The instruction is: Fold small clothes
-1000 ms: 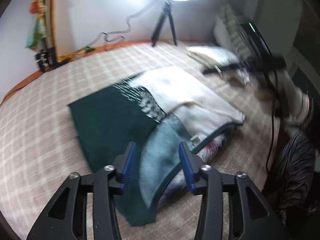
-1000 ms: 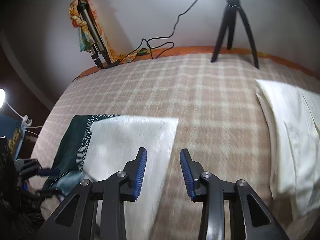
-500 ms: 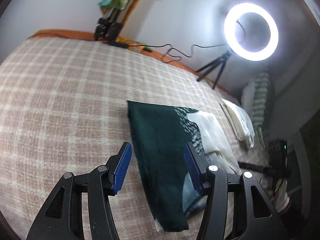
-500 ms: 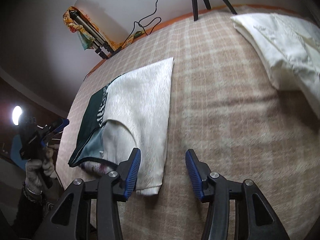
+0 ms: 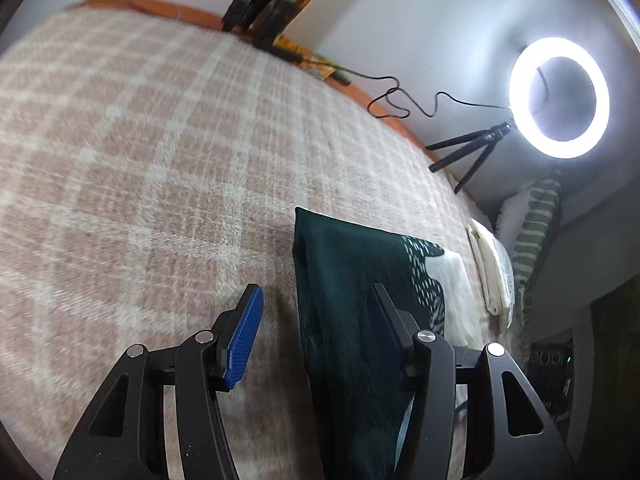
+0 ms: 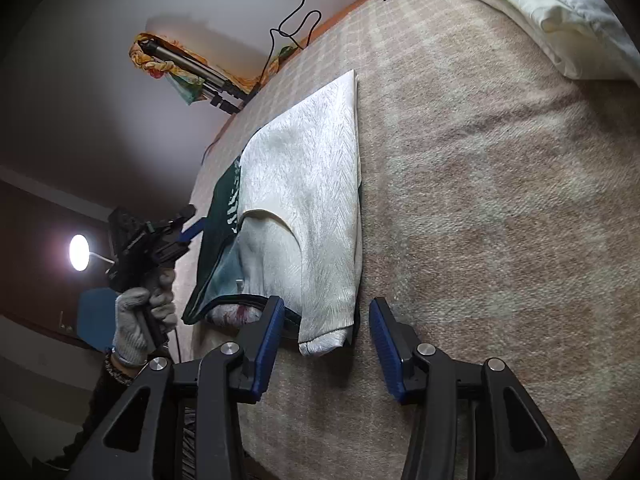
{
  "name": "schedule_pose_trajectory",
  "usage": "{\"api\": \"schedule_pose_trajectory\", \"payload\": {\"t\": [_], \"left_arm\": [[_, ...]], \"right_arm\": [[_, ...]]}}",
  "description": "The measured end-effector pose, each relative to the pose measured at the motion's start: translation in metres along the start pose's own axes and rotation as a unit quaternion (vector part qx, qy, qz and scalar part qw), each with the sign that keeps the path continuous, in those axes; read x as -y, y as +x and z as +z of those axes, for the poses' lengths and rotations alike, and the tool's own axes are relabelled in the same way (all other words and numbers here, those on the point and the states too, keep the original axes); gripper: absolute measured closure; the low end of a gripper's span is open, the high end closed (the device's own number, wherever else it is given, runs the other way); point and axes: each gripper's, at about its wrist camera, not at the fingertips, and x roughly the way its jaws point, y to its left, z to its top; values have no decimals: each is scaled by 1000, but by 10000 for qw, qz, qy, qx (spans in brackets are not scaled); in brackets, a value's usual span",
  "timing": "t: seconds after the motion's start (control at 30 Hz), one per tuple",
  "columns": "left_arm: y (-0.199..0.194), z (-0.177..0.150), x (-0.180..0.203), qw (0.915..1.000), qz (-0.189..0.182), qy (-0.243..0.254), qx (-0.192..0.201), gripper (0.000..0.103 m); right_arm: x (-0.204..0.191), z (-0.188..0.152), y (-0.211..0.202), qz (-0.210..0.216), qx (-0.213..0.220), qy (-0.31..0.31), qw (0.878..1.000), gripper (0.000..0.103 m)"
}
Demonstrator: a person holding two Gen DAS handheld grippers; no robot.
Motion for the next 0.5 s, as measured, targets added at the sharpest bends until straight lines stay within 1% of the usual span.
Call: {"api": "schedule_pose_trajectory", "payload": {"t": [0.13, 0.17, 0.27, 0.33, 0.4, 0.43, 0.47, 0.5], "left_arm": [[7, 9, 5, 9999, -77, 88, 64, 44], [10, 12, 5, 9998, -149, 96, 84, 43], [15, 17, 4, 9994, -267, 83, 197, 42], [20, 18, 7, 9992, -344, 151, 161, 42], [23, 17, 12, 9989, -323, 272, 178, 42], [25, 17, 15, 9988, -299, 339, 174, 42], [26, 17, 18, 9987, -239, 410, 182, 44], [27, 17, 21, 9985, -201, 474, 177, 44]], "right_arm": [[2, 3, 5, 237, 4, 40, 9997, 56], [2, 5, 8, 311, -13, 66, 9995, 56], [1, 8, 13, 423, 1, 90, 9991, 56], [-1, 11, 15, 456, 17, 78, 9989, 56], [-1, 13, 19, 554, -19, 129, 9984, 57], [-1, 14, 22, 567, -40, 140, 9983, 61], [-3, 14, 24, 546, -41, 103, 9984, 62], [-6, 15, 25, 529, -34, 66, 9986, 62]]}}
